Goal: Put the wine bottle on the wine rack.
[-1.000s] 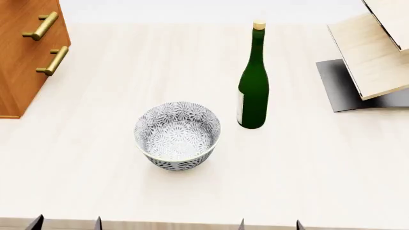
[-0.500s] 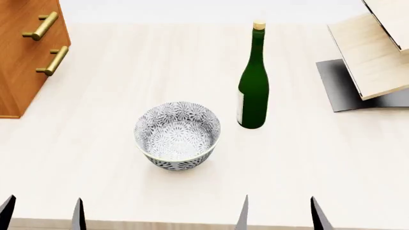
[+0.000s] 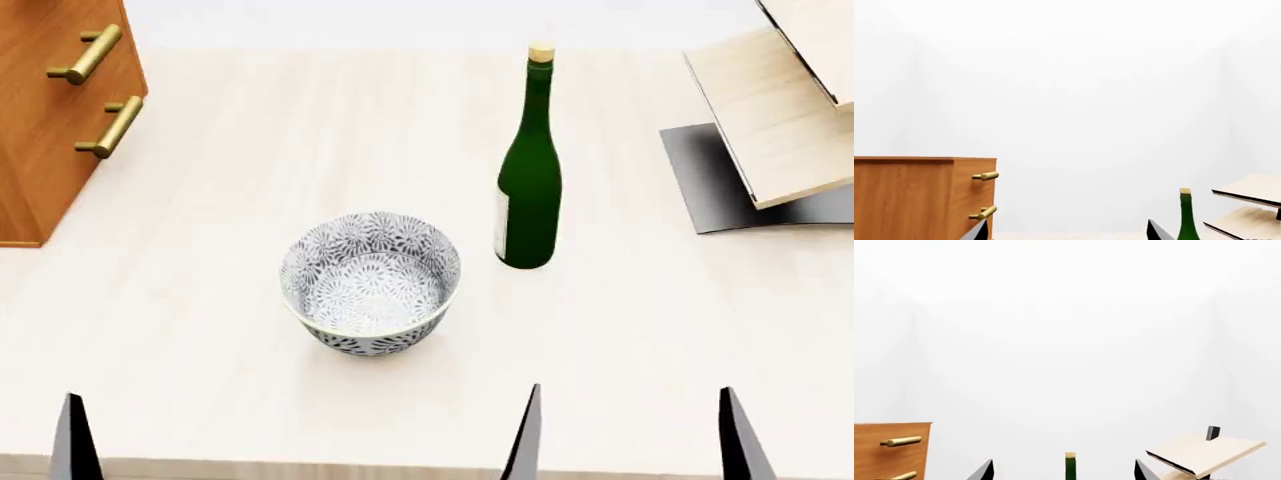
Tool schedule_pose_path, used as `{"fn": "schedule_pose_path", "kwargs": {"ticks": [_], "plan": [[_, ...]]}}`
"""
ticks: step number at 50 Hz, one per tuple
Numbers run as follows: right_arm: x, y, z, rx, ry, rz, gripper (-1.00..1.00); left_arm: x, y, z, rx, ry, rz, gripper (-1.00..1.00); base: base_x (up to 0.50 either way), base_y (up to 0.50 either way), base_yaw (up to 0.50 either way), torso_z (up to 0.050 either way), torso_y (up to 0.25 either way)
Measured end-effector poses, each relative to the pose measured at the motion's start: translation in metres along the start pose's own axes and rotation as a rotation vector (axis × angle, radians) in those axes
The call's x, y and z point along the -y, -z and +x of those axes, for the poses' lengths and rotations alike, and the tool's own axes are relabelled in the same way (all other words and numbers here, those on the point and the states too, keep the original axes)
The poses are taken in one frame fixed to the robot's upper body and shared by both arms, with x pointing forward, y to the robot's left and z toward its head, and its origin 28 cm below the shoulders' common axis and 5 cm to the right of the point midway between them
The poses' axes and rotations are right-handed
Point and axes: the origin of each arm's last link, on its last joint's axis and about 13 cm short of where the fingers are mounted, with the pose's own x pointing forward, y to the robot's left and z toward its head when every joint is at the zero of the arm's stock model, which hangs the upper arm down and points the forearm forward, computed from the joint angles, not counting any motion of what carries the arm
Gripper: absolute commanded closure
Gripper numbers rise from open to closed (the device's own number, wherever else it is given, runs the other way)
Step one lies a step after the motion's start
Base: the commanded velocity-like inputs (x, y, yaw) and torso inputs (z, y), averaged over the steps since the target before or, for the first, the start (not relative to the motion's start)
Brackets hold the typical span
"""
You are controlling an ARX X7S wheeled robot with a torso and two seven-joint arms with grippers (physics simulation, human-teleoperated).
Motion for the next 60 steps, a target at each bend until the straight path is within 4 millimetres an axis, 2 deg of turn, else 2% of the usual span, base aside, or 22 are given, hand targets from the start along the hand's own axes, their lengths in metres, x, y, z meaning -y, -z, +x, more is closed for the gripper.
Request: {"fn": "schedule_pose_path", "kwargs": {"ticks": [15,60], "plan": [[-0.001,-0.008,-0.002,0.085,0.001,0.004,-1.0,0.0,-0.009,-0.003,0.084,-0.008,-0.015,-1.0,0.0,0.0,0.0,0.0,0.0],[-0.001,-0.011,-0.002,0.075,-0.016,0.037,-1.0,0.0,-0.016,-0.004,0.121,0.007,-0.028,-1.0,0.1,0.0,0.0,0.0,0.0]]}}
